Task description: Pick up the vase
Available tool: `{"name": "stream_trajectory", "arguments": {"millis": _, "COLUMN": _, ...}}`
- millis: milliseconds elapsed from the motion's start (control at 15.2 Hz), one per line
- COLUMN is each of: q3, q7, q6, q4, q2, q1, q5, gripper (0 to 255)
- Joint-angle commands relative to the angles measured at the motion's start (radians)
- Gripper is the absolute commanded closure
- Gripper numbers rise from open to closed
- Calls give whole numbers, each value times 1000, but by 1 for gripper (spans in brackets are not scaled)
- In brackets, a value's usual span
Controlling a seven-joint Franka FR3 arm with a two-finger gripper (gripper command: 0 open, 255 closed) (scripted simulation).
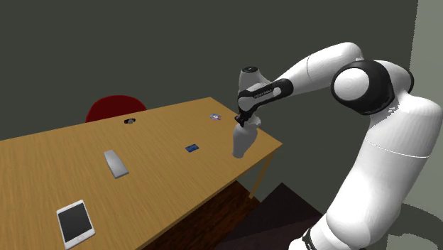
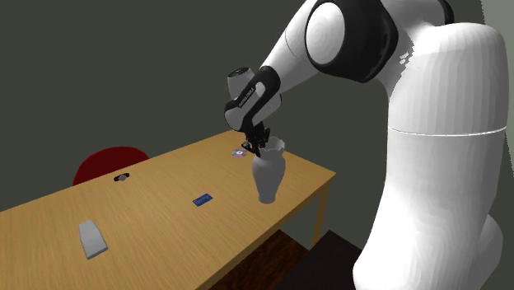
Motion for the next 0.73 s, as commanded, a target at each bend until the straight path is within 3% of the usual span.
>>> {"name": "stream_trajectory", "arguments": {"millis": 0, "q3": 2, "q7": -11, "q6": -22, "q4": 7, "q2": -18, "q1": -1, "q5": 6, "gripper": 255}}
{"name": "stream_trajectory", "arguments": {"millis": 660, "q3": 8, "q7": -47, "q6": -113, "q4": 49, "q2": -71, "q1": 0, "q5": 30, "gripper": 255}}
